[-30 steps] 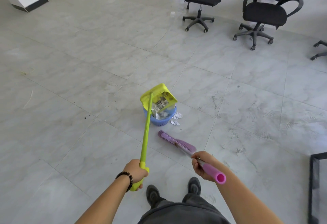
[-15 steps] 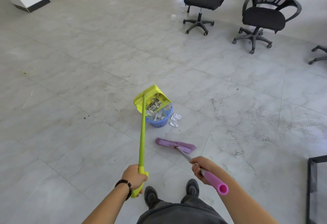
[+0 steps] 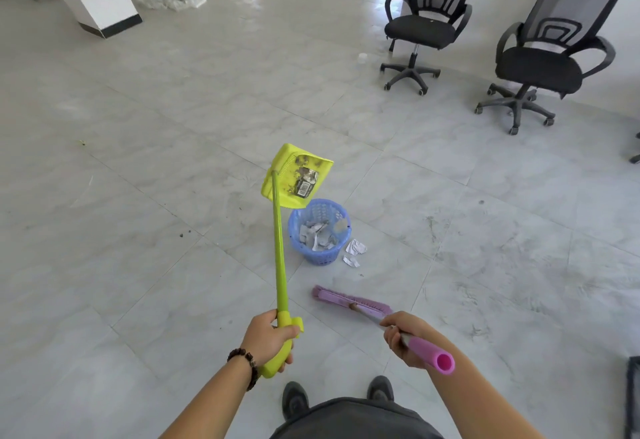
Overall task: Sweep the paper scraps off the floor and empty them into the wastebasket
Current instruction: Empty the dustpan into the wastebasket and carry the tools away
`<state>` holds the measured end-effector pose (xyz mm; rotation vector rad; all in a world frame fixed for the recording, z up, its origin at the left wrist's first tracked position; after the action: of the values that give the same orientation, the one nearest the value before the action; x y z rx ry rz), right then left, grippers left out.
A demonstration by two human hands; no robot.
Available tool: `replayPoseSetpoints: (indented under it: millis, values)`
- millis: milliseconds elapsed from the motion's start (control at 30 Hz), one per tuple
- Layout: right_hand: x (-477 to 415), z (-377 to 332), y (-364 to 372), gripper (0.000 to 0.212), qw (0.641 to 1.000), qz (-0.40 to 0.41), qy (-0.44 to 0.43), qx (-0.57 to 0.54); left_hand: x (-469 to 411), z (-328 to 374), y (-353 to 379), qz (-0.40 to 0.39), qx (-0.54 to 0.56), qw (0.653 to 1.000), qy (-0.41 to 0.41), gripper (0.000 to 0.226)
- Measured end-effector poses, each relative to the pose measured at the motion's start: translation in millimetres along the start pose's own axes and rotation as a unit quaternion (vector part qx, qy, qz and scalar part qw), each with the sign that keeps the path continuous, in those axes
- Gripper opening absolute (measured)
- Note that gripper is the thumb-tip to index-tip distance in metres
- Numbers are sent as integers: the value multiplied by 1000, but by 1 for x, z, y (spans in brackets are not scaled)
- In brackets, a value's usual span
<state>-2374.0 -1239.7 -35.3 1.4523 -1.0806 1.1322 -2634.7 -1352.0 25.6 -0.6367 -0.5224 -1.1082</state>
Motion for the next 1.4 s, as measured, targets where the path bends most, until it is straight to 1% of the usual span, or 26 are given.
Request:
replayPoseSetpoints:
  millis: [100, 200, 267, 333, 400, 467, 600, 700, 800, 867, 933, 1033, 1100, 1167, 1233, 1300, 1400]
  values:
    - [6, -9, 7, 18, 1000, 3, -23, -15, 1, 2, -5, 22, 61, 998, -7, 18]
    - [13, -16, 9, 7, 999, 11, -31, -5, 1, 1, -4, 24, 102, 994, -21, 22]
    - [16, -22, 6, 9, 999, 22, -33, 3, -1, -1, 0, 18, 109, 993, -31, 20]
    - [19, -32, 2, 11, 999, 31, -41, 9, -4, -2, 0, 26, 139, 989, -42, 16]
    - [21, -43, -2, 12, 997, 51, -52, 22, -9, -3, -2, 47, 205, 976, -55, 10]
    - [18, -52, -6, 13, 995, 69, -68, 33, -15, -5, -2, 63, 268, 959, -71, 12]
    - [6, -72, -14, 11, 989, 100, -100, 38, -20, -19, 6, 61, 339, 931, -122, 8]
    - [-4, -95, -21, 11, 985, 115, -127, 35, -26, -30, 11, 42, 342, 924, -164, 10]
    - [-24, -118, -31, 9, 983, 119, -136, 16, -34, -35, 21, 13, 336, 920, -201, 11]
    - [-42, -130, -37, 9, 985, 121, -126, 7, -42, -37, 29, -7, 348, 911, -222, 10]
    - [-61, -141, -41, 13, 986, 120, -115, 1, -53, -40, 37, -22, 364, 901, -237, 8]
    - [-79, -144, -41, 13, 988, 118, -99, 17, -66, -39, 48, -42, 380, 888, -254, 5]
    - [-88, -133, -39, 12, 985, 129, -82, 77, -76, -42, 56, -50, 377, 882, -277, 5]
    - [-89, -115, -39, 13, 970, 153, -72, 173, -84, -44, 62, -61, 364, 880, -299, 8]
    - [-83, -96, -43, 17, 954, 167, -67, 240, -90, -42, 69, -82, 347, 880, -314, 13]
    - [-71, -79, -49, 20, 945, 171, -53, 272, -95, -38, 78, -108, 316, 886, -322, 14]
    - [-47, -60, -57, 21, 934, 164, -21, 316, -99, -37, 91, -131, 267, 896, -331, 9]
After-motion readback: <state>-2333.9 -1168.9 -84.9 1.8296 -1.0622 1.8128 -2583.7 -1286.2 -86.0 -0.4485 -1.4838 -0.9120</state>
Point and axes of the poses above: each hand's wrist, its own x-axis away from the middle knuckle, its own y-axis out of the palm, z = x × y, the point moved 8 cm from there along -x, towards the middle knuckle, and after that the axes turned 4 degrees about y, right-handed, at the moved point
